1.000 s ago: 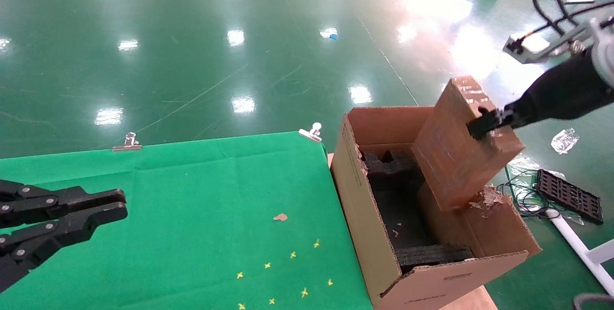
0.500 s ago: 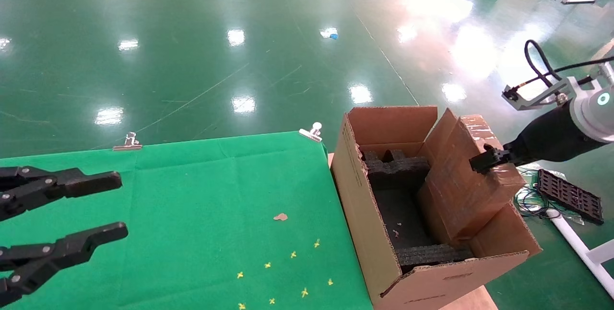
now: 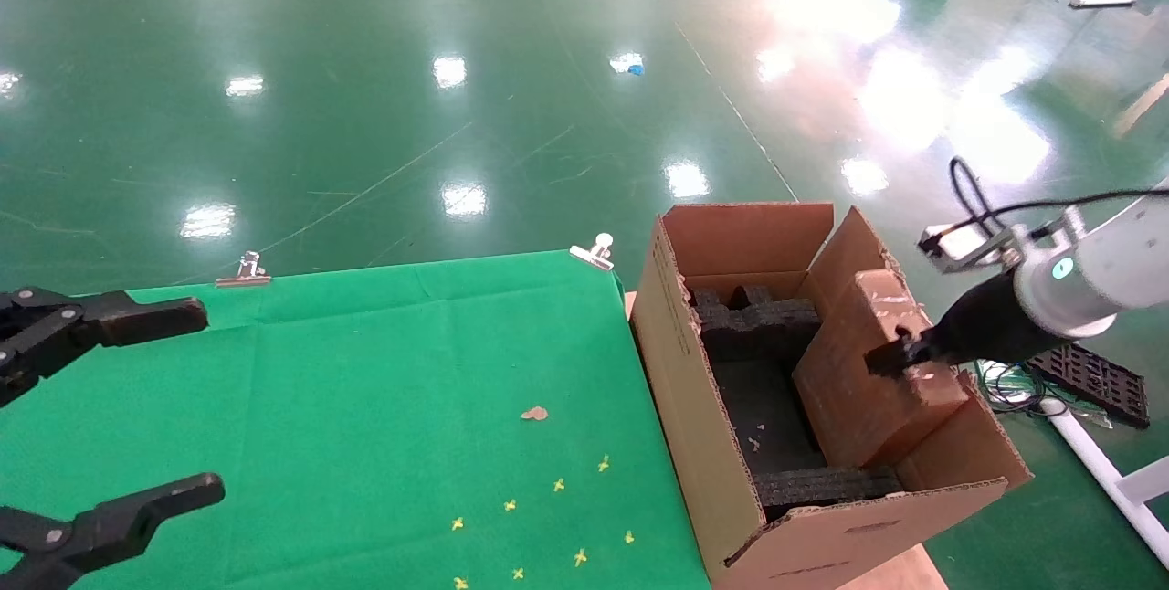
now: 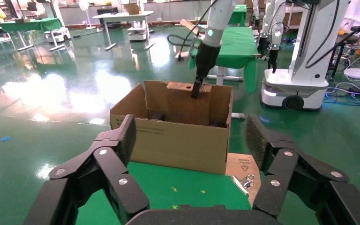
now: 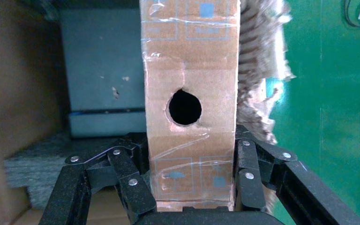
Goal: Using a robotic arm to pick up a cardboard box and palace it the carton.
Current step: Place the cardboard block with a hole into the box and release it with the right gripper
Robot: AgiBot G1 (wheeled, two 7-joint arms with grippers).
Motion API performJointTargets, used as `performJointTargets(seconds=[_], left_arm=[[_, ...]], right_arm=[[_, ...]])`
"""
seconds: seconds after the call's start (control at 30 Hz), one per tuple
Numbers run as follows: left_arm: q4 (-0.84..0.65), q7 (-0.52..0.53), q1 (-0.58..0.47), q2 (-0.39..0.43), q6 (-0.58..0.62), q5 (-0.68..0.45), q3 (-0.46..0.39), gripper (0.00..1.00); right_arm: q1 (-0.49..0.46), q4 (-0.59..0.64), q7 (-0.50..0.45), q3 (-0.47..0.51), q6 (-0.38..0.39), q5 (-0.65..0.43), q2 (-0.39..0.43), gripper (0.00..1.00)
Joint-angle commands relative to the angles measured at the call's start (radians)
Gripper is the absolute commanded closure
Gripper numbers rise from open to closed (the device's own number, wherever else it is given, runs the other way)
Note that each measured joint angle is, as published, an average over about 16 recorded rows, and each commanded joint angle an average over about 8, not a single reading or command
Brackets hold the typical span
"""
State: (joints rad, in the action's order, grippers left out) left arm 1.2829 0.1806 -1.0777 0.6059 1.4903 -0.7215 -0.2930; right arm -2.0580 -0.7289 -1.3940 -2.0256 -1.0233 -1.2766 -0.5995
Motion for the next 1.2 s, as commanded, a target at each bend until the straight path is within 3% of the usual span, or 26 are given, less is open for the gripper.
performJointTargets(seconds=[0.03, 0.37, 0.63, 1.2], left_arm=[[0.000, 0.000, 0.000, 0.000, 0.000, 0.000, 0.000, 0.00], [0.000, 0.000, 0.000, 0.000, 0.000, 0.000, -0.001, 0.00], [0.000, -0.001, 0.000, 0.000, 0.000, 0.001, -0.001, 0.00], [0.000, -0.001, 0.000, -0.001, -0.001, 0.001, -0.002, 0.00]], right_arm=[[0.041, 0.020, 0.000, -0.002, 0.023, 0.012, -0.011, 1.00], [0.221, 0.160, 0.099, 0.032, 0.122, 0.108, -0.077, 0.97], [0.248, 0.254, 0.227, 0.080, 0.095, 0.183, -0.100, 0.00], [0.250, 0.428, 0.319, 0.101, 0.008, 0.216, -0.170, 0.00]])
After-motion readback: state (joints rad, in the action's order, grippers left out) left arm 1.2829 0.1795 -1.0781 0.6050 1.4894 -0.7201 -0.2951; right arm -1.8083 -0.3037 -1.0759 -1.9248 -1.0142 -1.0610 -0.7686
